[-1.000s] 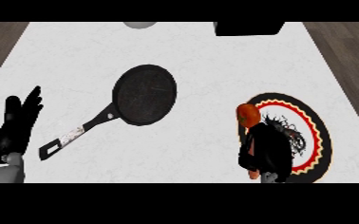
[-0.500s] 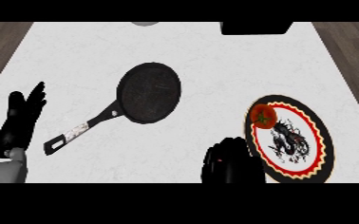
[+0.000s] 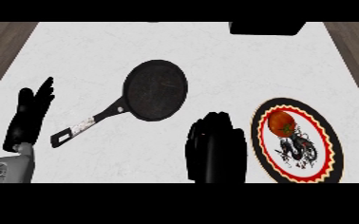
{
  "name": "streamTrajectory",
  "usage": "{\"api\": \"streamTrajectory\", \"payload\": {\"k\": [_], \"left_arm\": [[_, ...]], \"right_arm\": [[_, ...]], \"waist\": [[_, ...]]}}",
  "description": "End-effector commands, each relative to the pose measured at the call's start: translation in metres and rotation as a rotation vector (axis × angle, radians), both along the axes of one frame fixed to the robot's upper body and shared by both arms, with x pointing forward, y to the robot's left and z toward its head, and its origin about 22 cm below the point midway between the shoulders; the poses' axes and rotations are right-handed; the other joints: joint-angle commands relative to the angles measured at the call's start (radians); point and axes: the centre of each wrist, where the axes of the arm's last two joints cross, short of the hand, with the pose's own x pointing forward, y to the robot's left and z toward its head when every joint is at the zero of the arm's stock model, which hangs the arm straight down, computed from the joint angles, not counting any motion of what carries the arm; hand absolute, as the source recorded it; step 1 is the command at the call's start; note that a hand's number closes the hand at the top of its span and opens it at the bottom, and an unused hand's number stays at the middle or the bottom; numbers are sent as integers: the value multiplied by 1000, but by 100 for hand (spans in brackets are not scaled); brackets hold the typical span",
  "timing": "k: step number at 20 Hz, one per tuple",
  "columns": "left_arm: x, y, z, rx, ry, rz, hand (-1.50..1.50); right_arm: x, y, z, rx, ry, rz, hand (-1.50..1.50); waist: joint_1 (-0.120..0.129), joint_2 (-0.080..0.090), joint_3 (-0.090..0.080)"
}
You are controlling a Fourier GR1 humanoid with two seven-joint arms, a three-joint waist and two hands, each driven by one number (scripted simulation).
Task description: Pick the sweet potato from the plate and place it in the pan
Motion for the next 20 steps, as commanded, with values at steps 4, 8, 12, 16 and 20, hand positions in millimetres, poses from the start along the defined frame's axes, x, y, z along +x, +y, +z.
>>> {"api": "streamTrajectory", "payload": {"k": [4,8,12,16,20], "left_arm": [[14,-6,5,-9,-8,-17,0],[15,-2,8,8,-21,-10,0],[17,-16,1,-9,-20,-48,0],[7,-13,-3,2,-17,-48,0],[18,-30,-1,-7,-32,-73,0]], "right_arm": [[60,5,15,267,-11,-132,150],[94,3,-3,299,37,-168,150],[127,-1,-25,287,78,-201,150],[150,-6,-38,328,99,-198,150],[163,-8,-54,360,109,-180,150]], "waist": [[11,9,1],[29,15,1],[50,22,1],[62,19,2],[88,30,3]]}}
